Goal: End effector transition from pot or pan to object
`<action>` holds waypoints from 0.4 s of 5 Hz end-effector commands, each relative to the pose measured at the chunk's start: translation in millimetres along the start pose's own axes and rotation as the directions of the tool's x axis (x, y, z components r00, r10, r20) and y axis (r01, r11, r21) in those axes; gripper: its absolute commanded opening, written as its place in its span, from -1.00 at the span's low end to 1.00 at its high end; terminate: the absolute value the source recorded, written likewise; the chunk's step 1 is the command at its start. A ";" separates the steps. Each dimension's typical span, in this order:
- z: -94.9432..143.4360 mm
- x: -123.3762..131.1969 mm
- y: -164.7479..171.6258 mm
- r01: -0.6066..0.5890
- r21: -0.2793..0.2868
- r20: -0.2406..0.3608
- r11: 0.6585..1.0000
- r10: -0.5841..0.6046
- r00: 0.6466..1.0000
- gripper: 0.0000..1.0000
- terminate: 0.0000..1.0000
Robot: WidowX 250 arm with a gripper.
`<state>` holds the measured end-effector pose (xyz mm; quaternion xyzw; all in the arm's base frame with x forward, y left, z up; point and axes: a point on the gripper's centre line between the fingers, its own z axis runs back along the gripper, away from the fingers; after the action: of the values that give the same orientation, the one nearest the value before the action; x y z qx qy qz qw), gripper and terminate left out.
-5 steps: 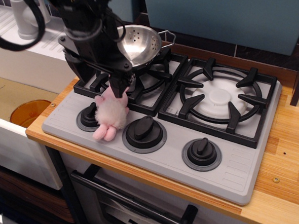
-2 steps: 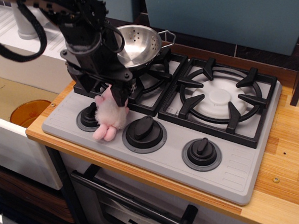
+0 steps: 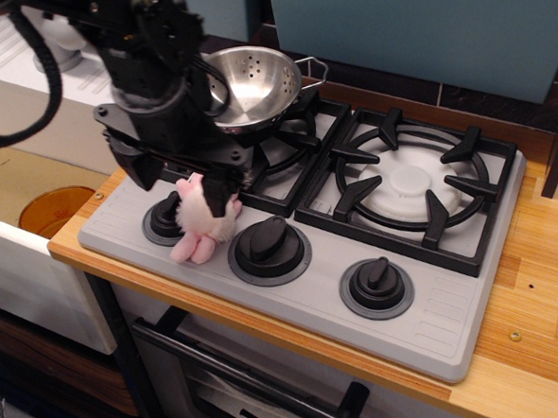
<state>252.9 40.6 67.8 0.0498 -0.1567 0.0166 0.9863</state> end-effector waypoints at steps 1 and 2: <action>-11.3 21.2 -5.7 -0.015 -0.051 0.075 0.999 0.018 0.997 1.00 -1.00; -21.1 26.2 -2.1 0.010 -0.054 0.097 0.999 -0.005 0.995 1.00 -1.00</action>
<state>275.8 39.8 46.1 0.0199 -0.1875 0.0052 0.9820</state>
